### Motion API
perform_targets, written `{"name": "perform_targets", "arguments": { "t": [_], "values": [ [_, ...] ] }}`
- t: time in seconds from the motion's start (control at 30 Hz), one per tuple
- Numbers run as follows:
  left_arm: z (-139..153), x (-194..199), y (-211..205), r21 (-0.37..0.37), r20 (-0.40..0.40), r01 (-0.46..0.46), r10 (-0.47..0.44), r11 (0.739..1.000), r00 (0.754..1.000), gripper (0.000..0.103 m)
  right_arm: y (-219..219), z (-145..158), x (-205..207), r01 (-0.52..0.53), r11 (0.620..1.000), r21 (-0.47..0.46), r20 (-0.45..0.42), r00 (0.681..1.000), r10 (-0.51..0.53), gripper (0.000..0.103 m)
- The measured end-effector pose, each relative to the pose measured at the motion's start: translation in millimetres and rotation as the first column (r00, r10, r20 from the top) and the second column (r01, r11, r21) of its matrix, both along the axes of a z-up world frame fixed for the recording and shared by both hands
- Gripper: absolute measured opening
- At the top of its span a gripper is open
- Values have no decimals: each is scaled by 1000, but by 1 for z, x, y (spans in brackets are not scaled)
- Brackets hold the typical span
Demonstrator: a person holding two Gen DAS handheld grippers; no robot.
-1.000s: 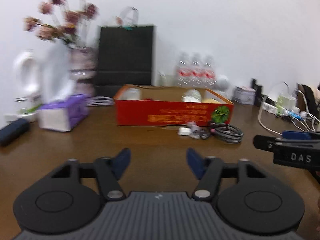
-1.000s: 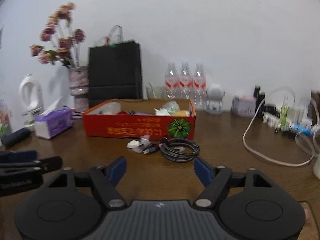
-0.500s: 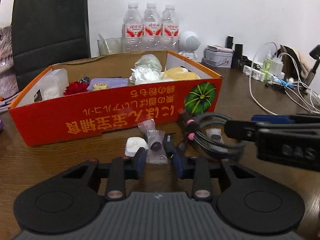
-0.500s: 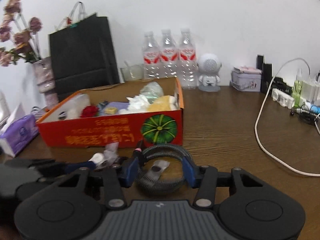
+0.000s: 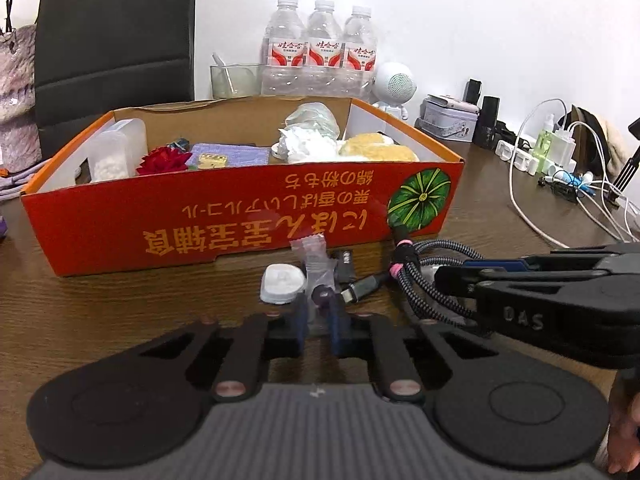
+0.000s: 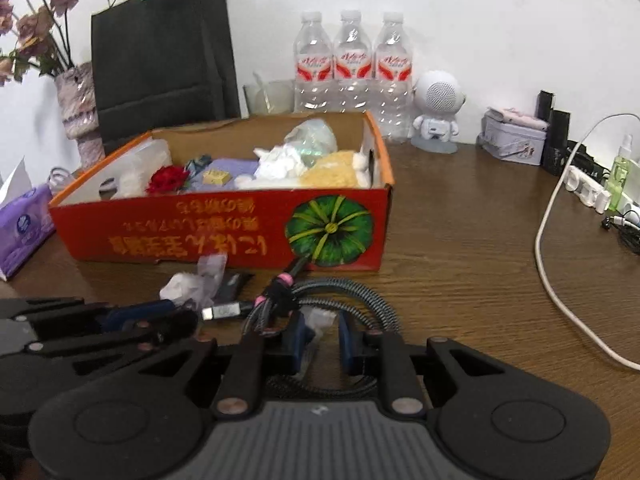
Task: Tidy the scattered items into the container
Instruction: 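Grasp a small clear packet with the left tool while the right tool grasps another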
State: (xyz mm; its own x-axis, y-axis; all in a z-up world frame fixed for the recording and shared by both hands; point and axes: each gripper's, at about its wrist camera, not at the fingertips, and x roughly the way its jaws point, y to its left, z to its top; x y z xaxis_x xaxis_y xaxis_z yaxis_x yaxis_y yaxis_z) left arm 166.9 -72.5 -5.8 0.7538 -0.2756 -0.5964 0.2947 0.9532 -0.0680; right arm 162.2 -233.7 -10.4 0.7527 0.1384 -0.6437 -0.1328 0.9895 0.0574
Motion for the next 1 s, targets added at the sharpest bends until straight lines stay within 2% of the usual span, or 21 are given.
{"name": "perform_targets", "arguments": {
  "t": [0.17,0.27,0.33,0.37,0.43,0.53,0.67,0.73,0.8,0.83,0.93,1.0],
  "values": [
    [1,-6,4,-1,-19,-4,4,1000,1000,1,0,1,4,-8,999,32,-10,1000,8,22],
    [3,-11,4,16,-25,5,-4,1000,1000,1,5,-2,5,-23,1000,13,-22,999,23,23],
    [2,-15,3,25,-22,8,-7,1000,1000,1,10,-3,4,-37,999,-33,-20,999,37,20],
    [2,-16,4,29,-19,4,-4,1000,1000,2,11,-2,5,-40,998,-43,-19,999,39,15],
    [3,-17,5,19,-9,3,-2,1000,1000,4,6,-2,3,-31,999,-29,-9,999,30,13],
    [4,-9,6,3,-10,-22,22,1000,1000,7,-5,7,-5,4,1000,17,60,998,-5,13],
    [4,5,11,-73,-62,-45,40,996,997,7,-21,28,-20,8,994,105,189,982,-27,13],
    [5,8,11,-90,-65,-51,45,995,997,12,-26,32,-25,-10,988,157,228,973,-27,13],
    [6,8,8,-99,-64,-50,44,994,997,38,-26,32,-25,-16,985,173,237,971,-26,13],
    [7,7,7,-105,-59,-47,41,993,997,41,-26,31,-24,-21,984,174,230,973,-20,13],
    [7,10,1,-90,-56,-54,49,995,997,39,-23,27,-21,-26,983,181,206,979,-12,13],
    [4,13,-5,-63,-60,-48,44,997,997,23,-19,24,-23,-34,983,183,200,980,-4,13]
  ]
}}
